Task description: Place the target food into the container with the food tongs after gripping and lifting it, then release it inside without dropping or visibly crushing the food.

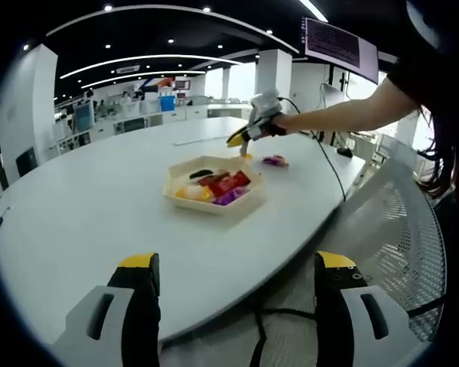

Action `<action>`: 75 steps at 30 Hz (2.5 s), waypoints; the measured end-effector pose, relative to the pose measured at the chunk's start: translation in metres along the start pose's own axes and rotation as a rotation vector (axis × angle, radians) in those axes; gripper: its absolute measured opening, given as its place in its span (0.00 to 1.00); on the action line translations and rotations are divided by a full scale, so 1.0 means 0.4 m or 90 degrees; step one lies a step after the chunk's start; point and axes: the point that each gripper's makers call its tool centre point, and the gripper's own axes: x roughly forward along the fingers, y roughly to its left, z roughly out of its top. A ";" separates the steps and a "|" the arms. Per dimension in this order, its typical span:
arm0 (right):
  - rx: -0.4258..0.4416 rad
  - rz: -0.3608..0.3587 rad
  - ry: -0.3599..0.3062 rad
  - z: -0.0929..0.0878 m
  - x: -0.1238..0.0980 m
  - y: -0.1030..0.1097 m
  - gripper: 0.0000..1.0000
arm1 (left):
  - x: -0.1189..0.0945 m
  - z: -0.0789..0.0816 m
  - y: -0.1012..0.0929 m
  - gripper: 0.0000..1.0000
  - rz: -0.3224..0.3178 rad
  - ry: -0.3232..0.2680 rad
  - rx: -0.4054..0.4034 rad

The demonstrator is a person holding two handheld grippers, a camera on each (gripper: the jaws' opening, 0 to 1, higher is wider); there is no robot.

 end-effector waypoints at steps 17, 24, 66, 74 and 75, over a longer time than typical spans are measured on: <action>-0.108 0.054 0.051 -0.020 0.036 0.056 0.26 | 0.000 0.000 0.002 0.80 0.000 0.000 -0.001; -0.091 0.008 0.065 -0.031 0.035 0.031 0.19 | 0.000 0.001 0.003 0.80 0.003 -0.002 -0.001; 0.011 -0.085 0.002 0.117 -0.148 0.049 0.17 | -0.003 0.006 -0.002 0.80 -0.001 -0.008 0.005; 0.009 -0.080 -0.006 0.161 -0.166 0.062 0.18 | -0.003 0.005 0.000 0.80 0.000 -0.007 0.004; 0.010 -0.080 -0.006 0.165 -0.168 0.063 0.18 | -0.003 0.005 0.000 0.80 -0.001 -0.007 0.004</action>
